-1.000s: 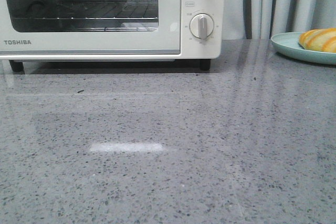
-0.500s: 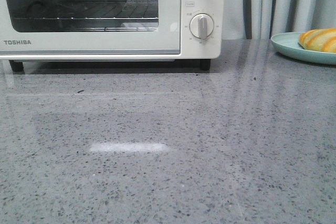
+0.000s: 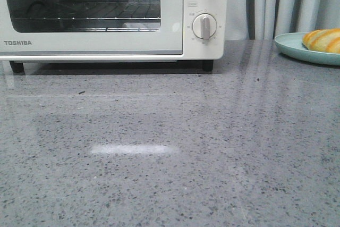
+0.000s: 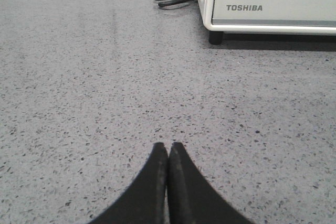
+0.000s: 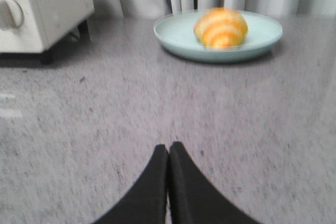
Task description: Put bread in oven
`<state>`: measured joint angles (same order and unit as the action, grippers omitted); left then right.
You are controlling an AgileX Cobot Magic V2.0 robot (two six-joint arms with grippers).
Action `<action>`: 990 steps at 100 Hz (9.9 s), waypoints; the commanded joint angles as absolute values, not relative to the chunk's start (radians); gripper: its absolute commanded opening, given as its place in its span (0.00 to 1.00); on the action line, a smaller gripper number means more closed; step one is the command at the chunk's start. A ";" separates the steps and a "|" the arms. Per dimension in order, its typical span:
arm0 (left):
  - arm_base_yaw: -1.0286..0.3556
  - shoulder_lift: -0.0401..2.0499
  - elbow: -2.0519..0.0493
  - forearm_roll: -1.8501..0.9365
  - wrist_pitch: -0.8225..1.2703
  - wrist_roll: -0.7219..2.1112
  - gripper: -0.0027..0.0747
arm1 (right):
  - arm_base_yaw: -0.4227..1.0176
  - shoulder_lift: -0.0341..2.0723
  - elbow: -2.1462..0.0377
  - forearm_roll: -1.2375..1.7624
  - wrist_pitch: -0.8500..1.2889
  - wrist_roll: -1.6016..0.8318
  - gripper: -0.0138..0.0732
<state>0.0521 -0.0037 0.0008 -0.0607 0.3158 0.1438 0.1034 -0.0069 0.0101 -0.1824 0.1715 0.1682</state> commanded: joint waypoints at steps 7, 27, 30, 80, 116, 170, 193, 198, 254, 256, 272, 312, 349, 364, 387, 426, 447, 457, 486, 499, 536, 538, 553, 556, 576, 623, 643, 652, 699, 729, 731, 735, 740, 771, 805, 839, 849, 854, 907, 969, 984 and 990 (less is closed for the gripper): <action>0.053 -0.035 0.023 -0.067 0.237 0.134 0.01 | 0.096 -0.030 0.023 -0.200 -0.012 0.165 0.08; 0.053 -0.035 0.023 -0.067 0.237 0.134 0.01 | 0.096 -0.030 0.023 -0.200 -0.034 0.165 0.08; 0.053 -0.035 0.023 -0.067 0.237 0.134 0.01 | 0.096 -0.030 0.023 -0.197 -0.040 0.165 0.08; 0.053 -0.035 0.023 -0.639 0.119 0.134 0.01 | 0.096 -0.030 0.021 -0.126 -0.347 0.165 0.08; 0.053 -0.035 0.023 -1.055 0.120 0.134 0.01 | 0.096 -0.030 0.020 0.064 -0.290 0.165 0.08; 0.053 -0.035 0.023 -1.082 0.121 0.136 0.01 | 0.096 -0.030 -0.031 0.191 -0.181 0.165 0.08; 0.053 -0.035 0.023 -0.984 0.121 0.145 0.01 | 0.096 -0.030 -0.031 0.185 -0.103 0.165 0.08; 0.053 -0.035 0.023 -0.944 0.119 0.145 0.01 | 0.096 -0.030 -0.031 0.170 -0.077 0.165 0.08; 0.053 0.043 -0.273 -0.507 0.242 0.147 0.01 | 0.096 0.054 -0.353 0.000 0.258 0.046 0.08; 0.053 0.059 -0.298 -0.484 0.253 0.149 0.01 | 0.096 0.067 -0.366 0.000 0.264 0.031 0.08; 0.053 0.221 -0.478 -0.446 0.332 0.357 0.01 | 0.096 0.197 -0.496 -0.005 0.342 -0.011 0.08; -0.158 0.553 -0.717 -0.453 0.291 0.458 0.01 | 0.100 0.428 -0.645 0.000 0.468 -0.064 0.08; -0.415 0.851 -0.869 -0.445 0.186 0.458 0.01 | 0.139 0.435 -0.645 -0.009 0.456 -0.064 0.08; -0.464 0.967 -0.916 -0.439 0.108 0.458 0.01 | 0.139 0.435 -0.645 -0.009 0.479 -0.064 0.08; -0.466 1.105 -0.927 -0.439 -0.071 0.458 0.01 | 0.139 0.435 -0.645 -0.009 0.529 -0.064 0.08; -0.466 1.186 -0.927 -0.439 -0.119 0.458 0.01 | 0.139 0.435 -0.645 -0.009 0.546 -0.064 0.08; -0.466 1.188 -0.927 -0.439 -0.194 0.458 0.01 | 0.139 0.435 -0.645 -0.009 0.546 -0.064 0.08; -0.462 1.194 -0.925 -0.439 -0.190 0.458 0.01 | 0.139 0.435 -0.645 -0.009 0.546 -0.064 0.08; -0.462 1.248 -0.925 -0.439 -0.179 0.458 0.01 | 0.139 0.435 -0.645 -0.009 0.548 -0.064 0.08; -0.462 1.276 -0.925 -0.439 -0.152 0.458 0.01 | 0.139 0.435 -0.645 -0.009 0.557 -0.064 0.08; -0.462 1.267 -0.923 -0.423 0.025 0.458 0.01 | 0.139 0.435 -0.645 -0.007 0.576 -0.064 0.08; -0.462 1.265 -0.923 -0.423 0.041 0.458 0.01 | 0.139 0.435 -0.645 -0.007 0.576 -0.064 0.08; -0.462 1.234 -0.923 -0.403 0.157 0.458 0.01 | 0.139 0.435 -0.645 -0.007 0.576 -0.064 0.08; -0.462 1.231 -0.923 -0.399 0.186 0.458 0.01 | 0.139 0.435 -0.645 -0.007 0.576 -0.064 0.08; -0.462 1.214 -0.923 -0.361 0.368 0.458 0.01 | 0.139 0.435 -0.645 0.000 0.567 -0.064 0.08; -0.462 1.214 -0.893 -0.301 0.572 0.458 0.01 | 0.139 0.435 -0.641 0.037 0.555 -0.064 0.08; -0.462 1.214 -0.842 -0.290 0.590 0.458 0.01 | 0.139 0.435 -0.641 0.045 0.573 -0.064 0.08; -0.462 1.214 -0.812 -0.290 0.576 0.458 0.01 | 0.139 0.435 -0.641 0.050 0.584 -0.064 0.08; -0.464 1.040 -0.776 -0.354 0.564 0.458 0.01 | 0.139 0.435 -0.641 0.065 0.547 -0.064 0.08; -0.464 0.666 -0.776 -0.442 0.583 0.458 0.01 | 0.139 0.640 -0.746 0.103 0.488 -0.049 0.11; -0.464 0.645 -0.776 -0.442 0.585 0.458 0.01 | 0.139 0.659 -0.765 0.103 0.487 -0.049 0.13; -0.464 0.608 -0.776 -0.442 0.591 0.458 0.01 | 0.139 0.719 -0.805 0.103 0.487 -0.049 0.19; -0.464 0.570 -0.776 -0.442 0.603 0.458 0.01 | 0.139 0.789 -0.858 0.103 0.487 -0.049 0.28; -0.464 0.446 -0.776 -0.437 0.719 0.458 0.01 | 0.007 1.211 -1.147 0.081 0.472 -0.049 0.58; -0.464 0.439 -0.776 -0.437 0.722 0.458 0.01 | -0.105 1.491 -1.182 0.081 0.337 -0.049 0.58; -0.464 0.439 -0.776 -0.447 0.722 0.458 0.01 | -0.105 1.657 -1.182 0.096 0.251 -0.049 0.57; -0.464 0.439 -0.776 -0.447 0.722 0.458 0.01 | -0.105 1.678 -1.182 0.116 0.258 -0.049 0.47; -0.464 0.439 -0.776 -0.447 0.722 0.458 0.01 | -0.105 1.687 -1.182 0.126 0.265 -0.049 0.38; -0.464 0.439 -0.776 -0.453 0.725 0.458 0.01 | -0.079 1.433 -1.187 0.129 0.110 -0.047 0.08; -0.464 0.439 -0.776 -0.453 0.686 0.458 0.01 | 0.728 1.200 -1.187 -0.021 0.107 -0.066 0.08; -0.464 0.439 -0.776 -0.453 0.686 0.458 0.01 | 0.785 1.301 -1.189 -0.024 0.107 -0.066 0.08; -0.464 0.439 -0.776 -0.453 0.686 0.458 0.01 | 0.787 1.339 -1.203 -0.022 0.119 -0.066 0.08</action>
<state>-0.4661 0.4331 -0.7458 -0.4182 0.7605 0.4619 0.7806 1.3147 -1.1571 -0.0079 0.1786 -0.0547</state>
